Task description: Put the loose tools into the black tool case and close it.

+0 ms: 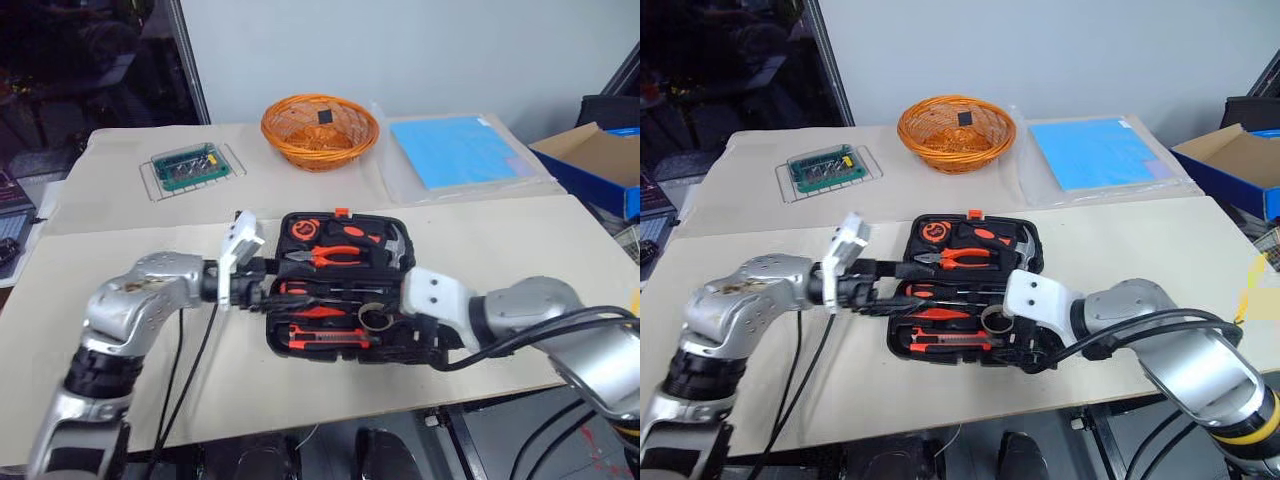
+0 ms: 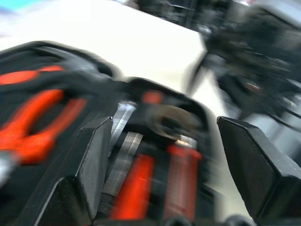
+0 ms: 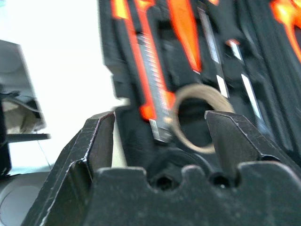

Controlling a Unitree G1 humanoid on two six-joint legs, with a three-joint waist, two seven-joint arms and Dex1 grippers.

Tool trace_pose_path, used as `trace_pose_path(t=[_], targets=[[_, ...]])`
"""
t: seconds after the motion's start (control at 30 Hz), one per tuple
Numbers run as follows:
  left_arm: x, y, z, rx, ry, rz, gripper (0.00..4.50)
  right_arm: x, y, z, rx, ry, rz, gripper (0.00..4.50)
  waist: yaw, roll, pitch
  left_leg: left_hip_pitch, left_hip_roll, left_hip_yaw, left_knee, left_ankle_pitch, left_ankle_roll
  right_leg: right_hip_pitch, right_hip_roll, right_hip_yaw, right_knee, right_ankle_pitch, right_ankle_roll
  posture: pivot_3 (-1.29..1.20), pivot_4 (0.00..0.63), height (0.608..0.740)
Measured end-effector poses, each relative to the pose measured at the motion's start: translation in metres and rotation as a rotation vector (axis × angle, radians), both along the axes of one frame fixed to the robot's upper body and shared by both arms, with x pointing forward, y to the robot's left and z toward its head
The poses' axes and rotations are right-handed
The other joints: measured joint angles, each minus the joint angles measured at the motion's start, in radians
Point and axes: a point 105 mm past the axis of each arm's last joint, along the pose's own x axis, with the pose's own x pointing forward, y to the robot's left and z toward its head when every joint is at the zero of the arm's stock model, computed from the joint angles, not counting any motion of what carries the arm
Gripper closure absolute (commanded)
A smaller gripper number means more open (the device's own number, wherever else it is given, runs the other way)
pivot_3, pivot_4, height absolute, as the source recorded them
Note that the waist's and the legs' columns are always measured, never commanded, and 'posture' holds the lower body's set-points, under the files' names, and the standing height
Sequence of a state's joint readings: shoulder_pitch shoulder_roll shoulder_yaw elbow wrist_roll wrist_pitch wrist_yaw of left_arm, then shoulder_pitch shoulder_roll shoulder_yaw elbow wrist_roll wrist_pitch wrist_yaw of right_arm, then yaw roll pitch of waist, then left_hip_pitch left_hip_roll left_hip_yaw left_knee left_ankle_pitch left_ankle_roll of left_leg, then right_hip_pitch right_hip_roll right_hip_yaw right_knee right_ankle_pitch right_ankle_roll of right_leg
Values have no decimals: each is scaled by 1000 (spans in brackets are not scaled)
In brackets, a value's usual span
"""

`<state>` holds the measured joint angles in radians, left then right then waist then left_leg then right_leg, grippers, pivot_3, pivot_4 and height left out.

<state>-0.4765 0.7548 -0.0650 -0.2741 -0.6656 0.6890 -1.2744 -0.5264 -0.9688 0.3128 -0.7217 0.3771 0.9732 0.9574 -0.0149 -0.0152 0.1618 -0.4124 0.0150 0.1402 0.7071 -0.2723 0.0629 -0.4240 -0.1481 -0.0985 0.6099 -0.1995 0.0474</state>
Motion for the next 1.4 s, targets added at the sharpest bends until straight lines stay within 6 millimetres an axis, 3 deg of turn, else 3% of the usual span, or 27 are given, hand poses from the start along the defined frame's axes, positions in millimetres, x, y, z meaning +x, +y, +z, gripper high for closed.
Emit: trace_pose_path(t=[0.03,0.2,0.27,0.3,0.33,0.57,0.73,0.87,0.97,1.4], targets=[[-3,1,0,7,-17,-23,701,2,1,-2,-7,1,6,935,2,0,0,2,0,0,0,1,0,0,0,0,0,-2,-6,0,150,740],[-11,0,-7,25,-66,-71,701,13,3,-12,-59,-6,32,935,17,0,0,2,0,-2,2,3,4,-1,-1,1,1,0,-9,0,150,740],[-11,1,-8,28,-72,-67,701,19,0,-16,-81,-8,26,1448,18,0,0,-1,0,-1,3,2,5,0,-1,2,2,6,-12,0,150,740],[-11,1,-9,29,-73,-60,701,21,-1,-16,-85,-11,26,1488,18,0,0,-4,0,-1,4,4,10,-2,-1,2,2,8,-9,0,150,740],[-11,2,-11,30,-68,-53,701,23,-1,-17,-89,-14,26,1995,18,0,0,-4,0,-1,5,7,14,-2,-1,2,2,8,-9,0,150,740],[-15,1,-15,32,-76,-26,701,27,-6,-24,-134,-1,42,4386,18,0,0,-8,-1,-1,4,6,15,-4,0,1,1,6,-7,0,150,740],[-20,-2,-16,22,-78,-22,701,22,-16,-21,-151,13,33,4452,24,0,0,-8,-1,-2,5,6,15,-4,0,0,1,6,-7,0,150,740],[-21,-2,-15,18,-80,-19,701,-1,-30,-9,-138,60,-2,4452,28,0,0,-8,0,-4,5,5,15,-3,0,0,1,6,-7,0,150,740],[-20,-3,-15,11,-81,-19,701,-14,-35,-17,-158,87,-11,4452,27,0,0,-8,0,-4,5,5,16,-3,0,0,1,6,-7,0,150,740],[-23,-9,-18,1,-75,-53,701,1,-46,-38,-165,95,-135,4452,27,0,0,-8,-1,-3,5,5,16,-3,0,1,1,6,-7,0,150,740]])
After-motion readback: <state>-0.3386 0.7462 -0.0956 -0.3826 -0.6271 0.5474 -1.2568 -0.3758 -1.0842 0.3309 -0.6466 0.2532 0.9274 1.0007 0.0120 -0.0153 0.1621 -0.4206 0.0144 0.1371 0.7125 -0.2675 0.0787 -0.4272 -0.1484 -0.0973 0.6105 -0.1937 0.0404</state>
